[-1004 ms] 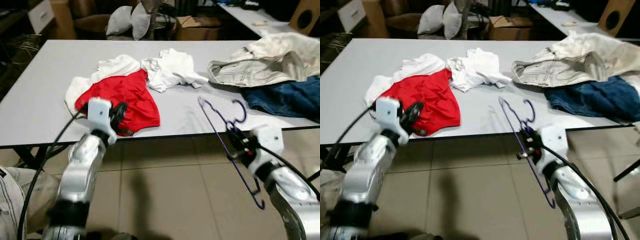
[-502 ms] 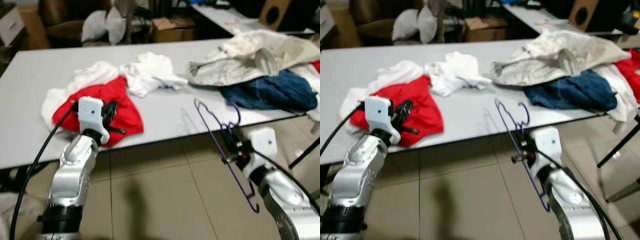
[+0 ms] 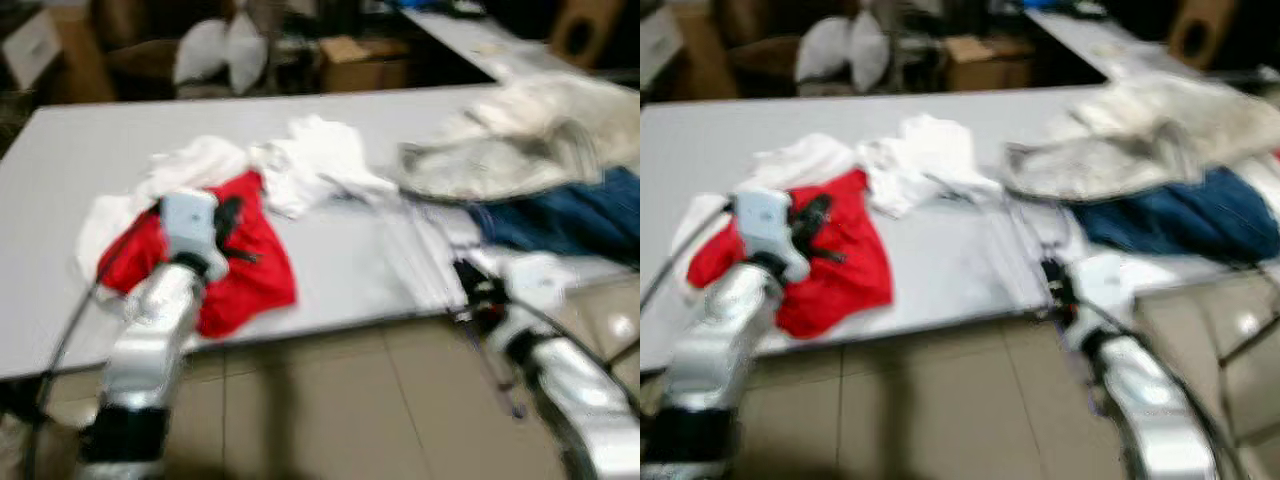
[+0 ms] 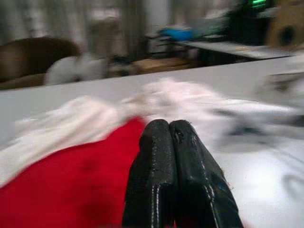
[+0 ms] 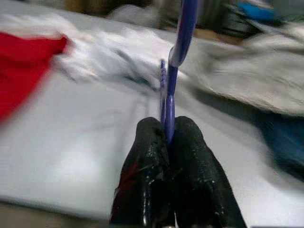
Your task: Hang hanger
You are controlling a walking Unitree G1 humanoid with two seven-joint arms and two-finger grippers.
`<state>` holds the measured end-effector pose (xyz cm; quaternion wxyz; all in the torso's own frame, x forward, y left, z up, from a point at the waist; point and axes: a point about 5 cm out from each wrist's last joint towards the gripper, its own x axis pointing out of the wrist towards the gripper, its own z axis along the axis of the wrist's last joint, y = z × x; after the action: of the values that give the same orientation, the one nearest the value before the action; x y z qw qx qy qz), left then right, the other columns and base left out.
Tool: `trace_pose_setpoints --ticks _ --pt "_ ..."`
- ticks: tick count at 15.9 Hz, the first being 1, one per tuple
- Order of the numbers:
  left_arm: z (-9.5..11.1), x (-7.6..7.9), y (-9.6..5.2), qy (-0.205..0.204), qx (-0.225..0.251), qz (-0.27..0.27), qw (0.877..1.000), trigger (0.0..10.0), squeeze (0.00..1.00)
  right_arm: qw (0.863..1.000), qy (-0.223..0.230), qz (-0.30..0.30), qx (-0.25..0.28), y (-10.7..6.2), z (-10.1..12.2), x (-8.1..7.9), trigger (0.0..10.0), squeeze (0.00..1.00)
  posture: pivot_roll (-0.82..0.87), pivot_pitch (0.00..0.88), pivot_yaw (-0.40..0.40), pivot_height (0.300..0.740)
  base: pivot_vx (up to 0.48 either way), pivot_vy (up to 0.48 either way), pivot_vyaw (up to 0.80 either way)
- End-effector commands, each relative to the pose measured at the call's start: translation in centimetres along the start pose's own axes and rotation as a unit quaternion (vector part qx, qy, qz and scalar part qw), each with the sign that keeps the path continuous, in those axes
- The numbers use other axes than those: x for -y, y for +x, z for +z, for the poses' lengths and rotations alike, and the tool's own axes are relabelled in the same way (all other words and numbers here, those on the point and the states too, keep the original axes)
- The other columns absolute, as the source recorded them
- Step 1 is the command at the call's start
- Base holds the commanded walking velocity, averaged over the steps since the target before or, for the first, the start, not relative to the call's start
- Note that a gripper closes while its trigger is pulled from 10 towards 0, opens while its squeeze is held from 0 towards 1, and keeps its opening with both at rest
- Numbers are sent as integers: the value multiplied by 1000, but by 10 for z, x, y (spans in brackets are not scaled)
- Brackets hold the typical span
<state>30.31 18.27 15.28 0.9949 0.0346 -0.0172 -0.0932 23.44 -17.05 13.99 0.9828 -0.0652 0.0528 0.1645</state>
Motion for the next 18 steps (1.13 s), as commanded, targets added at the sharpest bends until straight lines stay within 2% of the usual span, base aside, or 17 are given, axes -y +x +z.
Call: trace_pose_setpoints --ticks 1,3,4,5,6,9,10,11,15,17,18 --pt "2 5 1 0 1 -7 1000 10000 0 1000 -10 -6 3 -4 2 6 10000 0 -89 0 -25 740 409 0 0" --pt "1 8 1 -6 2 -24 1000 10000 0 1000 -14 -2 5 -4 3 9 10000 0 -88 0 -27 740 0 0 0" --pt "1 10 2 -4 -2 -36 999 10000 63 1000 -18 -3 4 -5 3 11 10000 0 -90 0 -22 740 0 0 0" --pt "2 13 2 -10 0 -60 998 10000 1000 1000 -28 -7 3 -5 4 18 10000 0 -96 0 -13 740 0 0 0" --pt "4 13 2 -19 3 -68 998 10000 1000 999 -31 -9 4 -4 5 21 10000 0 -98 0 -10 740 0 0 0" --pt "8 2 0 -3 1 -49 999 10000 1000 998 -63 10 -2 21 10 32 10000 0 -70 0 -16 740 0 0 0" --pt "8 2 0 -3 1 -49 999 10000 1000 998 -63 10 -2 21 10 32 10000 0 -70 0 -16 740 0 0 0" --pt "11 -3 -2 8 -1 -44 999 10000 1000 995 -92 21 -9 43 17 43 10000 0 -52 0 -18 740 0 0 0" --pt "17 -16 -11 31 -10 -53 998 10000 1000 988 -136 46 -56 101 26 73 10000 0 -15 0 -14 740 0 0 0" --pt "17 -20 -14 44 -17 -57 997 10000 1000 982 -139 98 -84 110 18 69 10000 0 2 0 -13 740 0 0 0" --pt "19 -24 -17 51 -19 -53 997 10000 1000 972 -152 135 -118 115 7 63 10000 0 25 0 -24 740 0 0 0"
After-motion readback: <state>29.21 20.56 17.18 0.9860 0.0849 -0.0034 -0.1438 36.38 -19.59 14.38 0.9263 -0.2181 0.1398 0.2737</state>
